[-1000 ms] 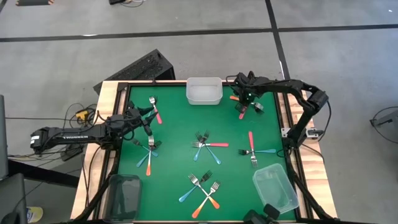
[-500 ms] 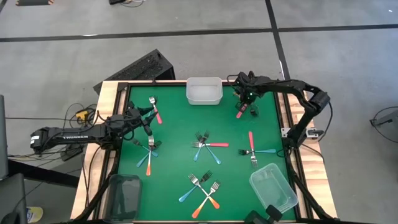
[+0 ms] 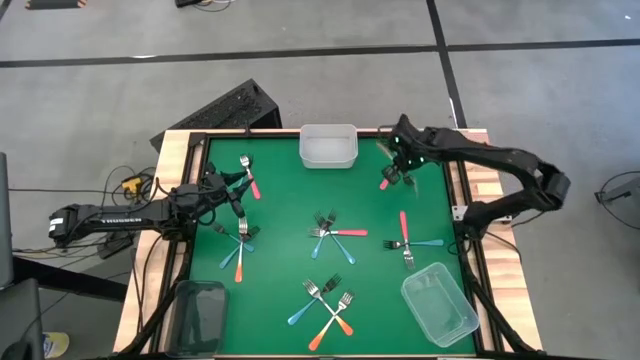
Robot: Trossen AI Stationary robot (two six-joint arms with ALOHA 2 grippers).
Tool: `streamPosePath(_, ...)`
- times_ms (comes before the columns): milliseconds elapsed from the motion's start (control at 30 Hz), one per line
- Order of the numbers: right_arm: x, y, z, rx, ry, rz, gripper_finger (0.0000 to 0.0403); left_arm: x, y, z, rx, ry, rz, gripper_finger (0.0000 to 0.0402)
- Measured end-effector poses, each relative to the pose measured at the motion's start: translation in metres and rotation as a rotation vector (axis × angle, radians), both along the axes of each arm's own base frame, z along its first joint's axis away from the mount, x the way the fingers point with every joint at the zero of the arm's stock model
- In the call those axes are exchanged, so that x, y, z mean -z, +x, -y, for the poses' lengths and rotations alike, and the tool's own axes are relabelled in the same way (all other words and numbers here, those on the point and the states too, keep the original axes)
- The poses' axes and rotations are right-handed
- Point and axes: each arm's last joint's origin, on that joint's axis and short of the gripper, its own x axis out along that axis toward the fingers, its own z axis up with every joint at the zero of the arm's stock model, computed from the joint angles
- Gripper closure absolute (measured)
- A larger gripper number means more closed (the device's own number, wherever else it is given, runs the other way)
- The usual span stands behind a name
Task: Sort silverware by color (type)
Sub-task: Put the top right orange fork into the transparent bin
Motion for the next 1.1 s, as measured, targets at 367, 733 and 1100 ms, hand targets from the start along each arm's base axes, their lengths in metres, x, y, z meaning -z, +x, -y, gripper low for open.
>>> streamPosePath(367, -0.014, 0.002, -0.125, -0.017, 0.151, 0.015, 0.0396, -0.002, 0.000, 0.000, 0.008, 0.020, 0.013, 0.0272)
streamPosePath(733, -0.013, -0.022, -0.222, 0.006, 0.375, 0.017, 0.0396, -0.007, 0.001, 0.000, 0.010, 0.036, 0.055, 0.0272)
streamPosePath(1100, 0.009, -0.052, -0.294, 0.066, 0.426, -0.067, 0.0395, -0.013, 0.002, 0.002, 0.083, 0.033, 0.134, 0.0272)
